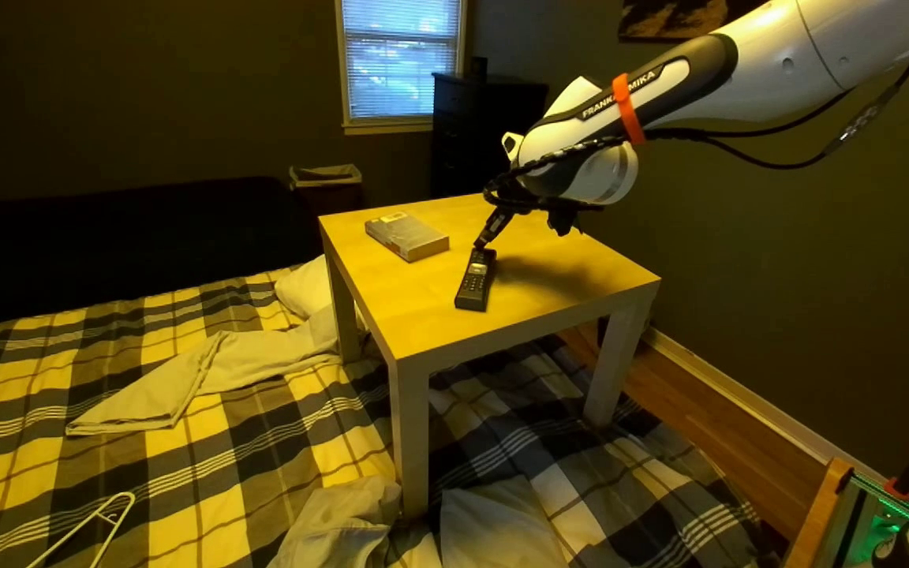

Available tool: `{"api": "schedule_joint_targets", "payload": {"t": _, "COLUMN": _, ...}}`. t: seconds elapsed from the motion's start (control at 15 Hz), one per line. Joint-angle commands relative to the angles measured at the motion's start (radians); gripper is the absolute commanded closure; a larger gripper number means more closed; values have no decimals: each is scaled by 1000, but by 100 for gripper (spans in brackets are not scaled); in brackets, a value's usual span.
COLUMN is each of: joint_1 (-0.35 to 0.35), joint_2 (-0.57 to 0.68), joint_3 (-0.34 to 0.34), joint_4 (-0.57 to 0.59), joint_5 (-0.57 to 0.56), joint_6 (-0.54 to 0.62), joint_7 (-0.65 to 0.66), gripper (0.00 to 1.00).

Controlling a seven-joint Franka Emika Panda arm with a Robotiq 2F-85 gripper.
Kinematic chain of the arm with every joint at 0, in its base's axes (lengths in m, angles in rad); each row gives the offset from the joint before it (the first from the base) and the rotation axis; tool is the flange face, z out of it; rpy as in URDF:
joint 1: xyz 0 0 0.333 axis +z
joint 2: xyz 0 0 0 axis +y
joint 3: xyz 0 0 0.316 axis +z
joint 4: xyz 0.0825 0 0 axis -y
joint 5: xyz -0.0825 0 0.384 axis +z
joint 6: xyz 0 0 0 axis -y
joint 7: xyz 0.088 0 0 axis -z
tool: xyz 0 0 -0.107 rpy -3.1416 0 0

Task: Press a button on the top part of the remote

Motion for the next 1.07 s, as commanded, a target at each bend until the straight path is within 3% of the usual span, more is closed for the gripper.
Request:
{"api": "schedule_joint_targets", "payload": {"t": 0.0, "joint_1": -29, "joint_2": 24, "joint_3": 37, "joint_4": 21, "joint_5": -2, "joint_6": 16, "joint_7": 22, "gripper": 100}}
{"api": "schedule_joint_targets", "payload": {"t": 1.0, "joint_1": -54, "joint_2": 47, "joint_3": 64, "joint_4": 39, "joint_5": -4, "joint_6": 25, "joint_7": 42, "gripper": 100}}
